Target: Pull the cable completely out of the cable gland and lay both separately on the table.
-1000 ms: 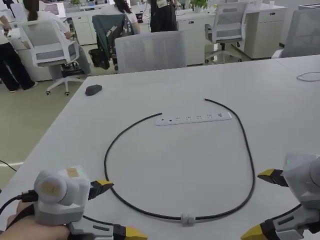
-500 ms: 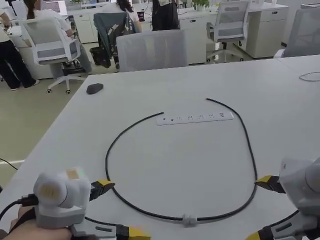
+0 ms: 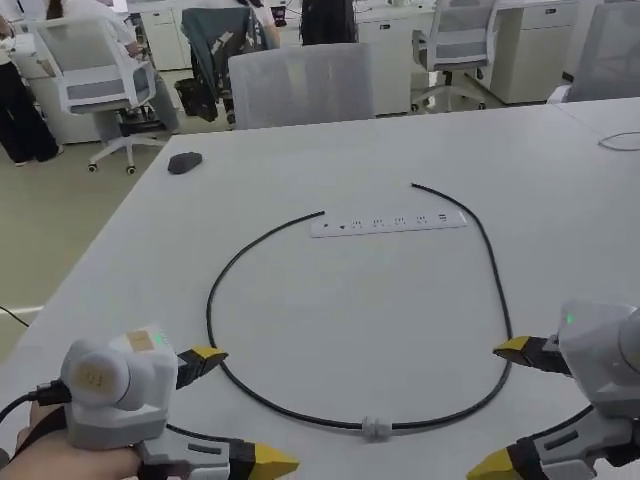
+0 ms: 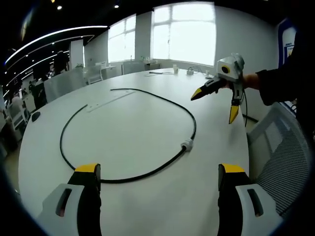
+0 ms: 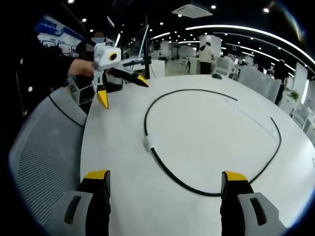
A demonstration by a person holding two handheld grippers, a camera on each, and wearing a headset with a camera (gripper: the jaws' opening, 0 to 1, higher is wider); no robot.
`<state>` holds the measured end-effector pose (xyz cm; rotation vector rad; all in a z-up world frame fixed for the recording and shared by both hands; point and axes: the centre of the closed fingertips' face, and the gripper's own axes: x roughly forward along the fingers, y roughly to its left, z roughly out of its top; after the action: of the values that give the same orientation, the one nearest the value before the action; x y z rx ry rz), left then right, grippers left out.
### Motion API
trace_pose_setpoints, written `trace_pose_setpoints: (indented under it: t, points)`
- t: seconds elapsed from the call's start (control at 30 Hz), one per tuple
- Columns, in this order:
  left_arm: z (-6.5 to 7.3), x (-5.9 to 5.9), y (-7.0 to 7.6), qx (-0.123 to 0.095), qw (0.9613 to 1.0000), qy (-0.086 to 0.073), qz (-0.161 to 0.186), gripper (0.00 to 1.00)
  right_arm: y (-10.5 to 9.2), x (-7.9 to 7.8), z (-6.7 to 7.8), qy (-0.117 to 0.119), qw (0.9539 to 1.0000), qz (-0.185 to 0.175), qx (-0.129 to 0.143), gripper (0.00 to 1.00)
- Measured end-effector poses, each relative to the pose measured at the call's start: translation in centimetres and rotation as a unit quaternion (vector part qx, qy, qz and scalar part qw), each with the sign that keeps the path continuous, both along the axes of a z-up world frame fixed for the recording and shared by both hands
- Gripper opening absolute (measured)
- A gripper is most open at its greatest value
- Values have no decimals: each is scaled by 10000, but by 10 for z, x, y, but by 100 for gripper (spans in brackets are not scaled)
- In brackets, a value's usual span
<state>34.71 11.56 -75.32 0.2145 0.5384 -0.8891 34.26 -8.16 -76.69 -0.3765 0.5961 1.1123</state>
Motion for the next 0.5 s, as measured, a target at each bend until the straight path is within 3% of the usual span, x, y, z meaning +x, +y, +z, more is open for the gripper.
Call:
trace_pose_setpoints:
  t: [0.13,0.23,0.37,0.5]
  points:
    - [-2,0,0,31,10000,10,-10,99,6,0,3,-62,9999,86,7,93]
    - [-7,0,2,233,9997,11,-61,99,14,-2,7,-130,9995,260,82,84]
    - [-8,-1,0,103,9999,77,-65,99,24,-3,5,-94,9990,422,111,77]
    - [-3,2,-1,-65,10000,22,11,99,34,-3,2,-47,9982,576,129,69]
